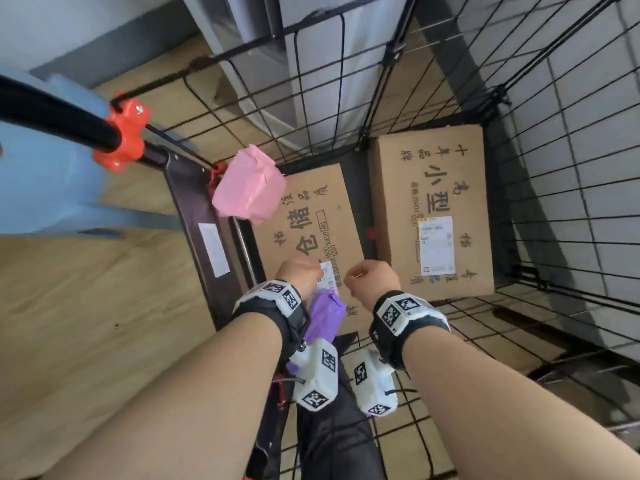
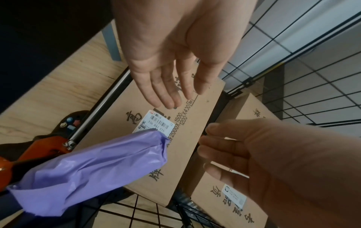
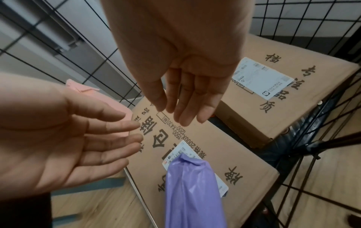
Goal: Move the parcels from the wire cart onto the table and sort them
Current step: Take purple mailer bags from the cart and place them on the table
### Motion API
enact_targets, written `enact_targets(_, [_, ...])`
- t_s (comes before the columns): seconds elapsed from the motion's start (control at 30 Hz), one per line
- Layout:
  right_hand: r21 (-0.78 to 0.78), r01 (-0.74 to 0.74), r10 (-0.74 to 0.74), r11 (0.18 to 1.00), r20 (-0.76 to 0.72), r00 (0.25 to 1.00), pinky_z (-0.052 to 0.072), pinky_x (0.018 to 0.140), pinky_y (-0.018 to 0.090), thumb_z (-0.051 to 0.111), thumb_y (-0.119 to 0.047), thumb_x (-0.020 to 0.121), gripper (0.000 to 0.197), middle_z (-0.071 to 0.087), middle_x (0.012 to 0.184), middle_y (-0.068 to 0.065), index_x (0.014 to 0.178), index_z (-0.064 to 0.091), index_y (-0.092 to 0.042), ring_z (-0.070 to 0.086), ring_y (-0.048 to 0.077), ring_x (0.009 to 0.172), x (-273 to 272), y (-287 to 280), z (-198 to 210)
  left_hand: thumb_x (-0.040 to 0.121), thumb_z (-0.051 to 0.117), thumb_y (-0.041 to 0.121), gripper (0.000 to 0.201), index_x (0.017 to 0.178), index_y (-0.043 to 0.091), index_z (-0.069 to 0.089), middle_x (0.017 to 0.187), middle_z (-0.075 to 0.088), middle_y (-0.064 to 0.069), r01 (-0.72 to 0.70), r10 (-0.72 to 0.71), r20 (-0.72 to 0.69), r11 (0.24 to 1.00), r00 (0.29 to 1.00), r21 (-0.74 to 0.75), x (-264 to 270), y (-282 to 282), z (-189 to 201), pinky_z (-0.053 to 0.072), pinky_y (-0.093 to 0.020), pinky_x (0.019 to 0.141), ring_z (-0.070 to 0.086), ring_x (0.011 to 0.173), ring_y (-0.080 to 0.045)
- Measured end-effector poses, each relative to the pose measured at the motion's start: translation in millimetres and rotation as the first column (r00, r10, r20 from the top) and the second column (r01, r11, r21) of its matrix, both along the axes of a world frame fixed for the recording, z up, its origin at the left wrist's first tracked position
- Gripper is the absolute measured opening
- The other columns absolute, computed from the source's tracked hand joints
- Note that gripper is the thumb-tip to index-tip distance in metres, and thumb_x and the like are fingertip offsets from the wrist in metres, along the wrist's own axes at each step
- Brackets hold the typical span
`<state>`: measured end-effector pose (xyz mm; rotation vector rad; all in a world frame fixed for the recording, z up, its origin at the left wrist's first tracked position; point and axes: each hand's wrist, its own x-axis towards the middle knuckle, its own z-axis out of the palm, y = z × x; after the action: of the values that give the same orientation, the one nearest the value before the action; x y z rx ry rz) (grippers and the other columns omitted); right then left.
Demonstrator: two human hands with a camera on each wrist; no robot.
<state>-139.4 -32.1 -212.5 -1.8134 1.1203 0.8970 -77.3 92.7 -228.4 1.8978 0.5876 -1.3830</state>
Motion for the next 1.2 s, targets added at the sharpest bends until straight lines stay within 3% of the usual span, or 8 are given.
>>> enact_targets(0.2, [0.058, -0.072, 0.076, 0.996, -0.071, 0.995, 0.047, 0.073, 0.024, 0.068, -0.021, 0.081, 0.009, 0.070, 0.098, 0.001, 0.090, 0.068, -0.022, 0.065, 0.018, 0.092, -4, -3, -34, 0.091, 0.056, 0.008, 0.013, 0.092, 0.011, 0.069, 0.101, 0.066, -0.008, -0.045, 0.046, -0.044, 0.999, 0.998, 0.019, -7, 6, -20, 0.047, -0.032, 0.088, 0.060, 0.098, -0.022])
enact_targets(0.4, [0.089, -0.175, 0.182, 0.981, -0.082, 0.980, 0.048, 0.074, 0.023, 0.072, -0.024, 0.078, 0.022, 0.069, 0.101, 0.000, 0.099, 0.069, -0.019, 0.063, 0.017, 0.093, -7, 5, -56, 0.094, 0.053, 0.007, 0.026, 0.116, 0.012, 0.065, 0.092, 0.062, -0.001, 0.014, -0.013, -0.063, 1.000, 0.998, 0.014, -10, 14, -37, 0.042, -0.011, 0.040, 0.051, 0.067, -0.011])
enact_targets(0.53, [0.128, -0.223, 0.236, 0.966, -0.101, 0.966, 0.051, 0.076, 0.024, 0.071, -0.023, 0.080, 0.025, 0.068, 0.102, 0.003, 0.104, 0.068, -0.017, 0.063, 0.018, 0.090, -8, 11, -66, 0.095, 0.050, 0.007, 0.028, 0.119, 0.011, 0.064, 0.097, 0.060, -0.002, 0.034, -0.032, -0.069, 0.999, 0.997, 0.038, -9, 16, -42, 0.038, -0.009, 0.037, 0.055, 0.086, -0.020])
enact_targets(0.7, [0.114, -0.286, 0.300, 0.952, -0.142, 0.943, 0.054, 0.084, 0.031, 0.064, -0.020, 0.085, 0.026, 0.068, 0.107, 0.008, 0.109, 0.069, -0.011, 0.065, 0.023, 0.097, -8, 13, -70, 0.094, 0.050, 0.008, 0.029, 0.120, 0.009, 0.063, 0.101, 0.061, -0.004, 0.026, -0.023, -0.060, 0.999, 0.998, 0.043, -11, 21, -49, 0.044, -0.021, 0.056, 0.057, 0.090, -0.021])
enact_targets(0.87, [0.052, -0.384, 0.387, 0.922, -0.136, 0.912, 0.053, 0.088, 0.034, 0.046, -0.013, 0.093, 0.027, 0.066, 0.111, 0.013, 0.111, 0.066, -0.006, 0.062, 0.028, 0.103, -6, 7, -57, 0.094, 0.050, 0.007, 0.027, 0.118, 0.009, 0.064, 0.100, 0.061, -0.006, 0.021, -0.018, -0.049, 0.999, 0.999, 0.043, -12, 21, -43, 0.044, -0.020, 0.055, 0.056, 0.084, -0.020])
enact_targets(1.0, [-0.039, -0.274, 0.273, 0.961, -0.035, 0.961, 0.046, 0.072, 0.028, 0.044, -0.009, 0.090, 0.023, 0.068, 0.101, 0.014, 0.093, 0.067, -0.010, 0.061, 0.030, 0.089, -7, -16, -35, 0.092, 0.054, 0.009, 0.019, 0.105, 0.010, 0.068, 0.090, 0.061, -0.006, 0.012, -0.010, -0.036, 0.999, 0.999, 0.050, -3, 12, -29, 0.048, -0.029, 0.071, 0.055, 0.086, -0.023])
enact_targets(1.1, [-0.069, -0.164, 0.168, 0.984, 0.049, 0.985, 0.047, 0.072, 0.029, 0.045, -0.011, 0.091, 0.024, 0.069, 0.095, 0.013, 0.088, 0.068, -0.009, 0.062, 0.031, 0.089, -5, -39, -7, 0.089, 0.057, 0.011, 0.016, 0.079, 0.019, 0.066, 0.097, 0.067, -0.009, 0.028, -0.027, -0.009, 0.999, 1.000, 0.037, 6, -1, -8, 0.051, -0.036, 0.094, 0.061, 0.097, -0.024])
enact_targets(1.2, [-0.096, -0.021, 0.036, 0.995, 0.148, 0.988, 0.047, 0.072, 0.030, 0.046, -0.009, 0.091, 0.024, 0.066, 0.087, 0.011, 0.075, 0.063, -0.010, 0.059, 0.029, 0.083, -2, -63, 27, 0.088, 0.058, 0.010, 0.022, 0.070, 0.022, 0.062, 0.102, 0.068, -0.013, 0.070, -0.070, 0.040, 0.997, 0.997, -0.019, 19, -17, 22, 0.048, -0.043, 0.100, 0.062, 0.105, -0.028])
